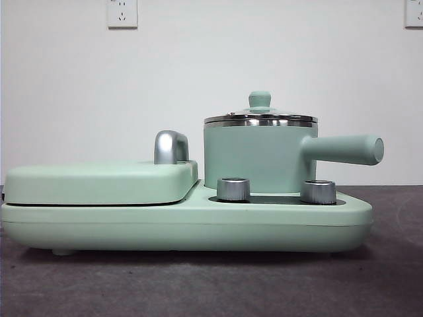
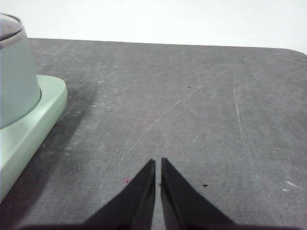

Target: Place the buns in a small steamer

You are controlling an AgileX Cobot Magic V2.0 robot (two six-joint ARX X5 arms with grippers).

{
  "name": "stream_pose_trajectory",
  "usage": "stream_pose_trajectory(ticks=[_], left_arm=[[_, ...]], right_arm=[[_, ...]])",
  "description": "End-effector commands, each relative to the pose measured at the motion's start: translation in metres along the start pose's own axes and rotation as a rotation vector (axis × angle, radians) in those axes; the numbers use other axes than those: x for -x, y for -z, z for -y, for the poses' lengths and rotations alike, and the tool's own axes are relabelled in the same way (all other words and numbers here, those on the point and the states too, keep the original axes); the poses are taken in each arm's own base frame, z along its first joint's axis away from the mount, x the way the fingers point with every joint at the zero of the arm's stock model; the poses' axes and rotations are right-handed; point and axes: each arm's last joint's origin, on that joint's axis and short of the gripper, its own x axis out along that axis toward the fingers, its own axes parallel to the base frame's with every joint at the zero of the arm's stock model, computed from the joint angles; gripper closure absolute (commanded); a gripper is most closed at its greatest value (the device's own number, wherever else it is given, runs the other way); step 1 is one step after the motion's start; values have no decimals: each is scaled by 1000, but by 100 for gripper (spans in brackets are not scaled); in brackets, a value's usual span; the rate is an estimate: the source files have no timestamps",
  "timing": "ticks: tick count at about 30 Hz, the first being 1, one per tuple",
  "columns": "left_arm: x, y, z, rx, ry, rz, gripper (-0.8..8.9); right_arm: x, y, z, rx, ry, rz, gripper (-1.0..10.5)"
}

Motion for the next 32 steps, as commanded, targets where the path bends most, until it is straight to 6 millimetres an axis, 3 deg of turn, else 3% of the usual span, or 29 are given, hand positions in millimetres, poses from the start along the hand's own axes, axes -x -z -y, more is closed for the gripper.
stream_pose_trajectory(ticks=[1,32], left_arm=[[-2,7,0,-9,-5,-23,807],[-2,7,0,-9,-5,-23,806]], right_arm=[[-1,3,0,7,2,-4,929],[-1,1,0,-31,0,18,929]])
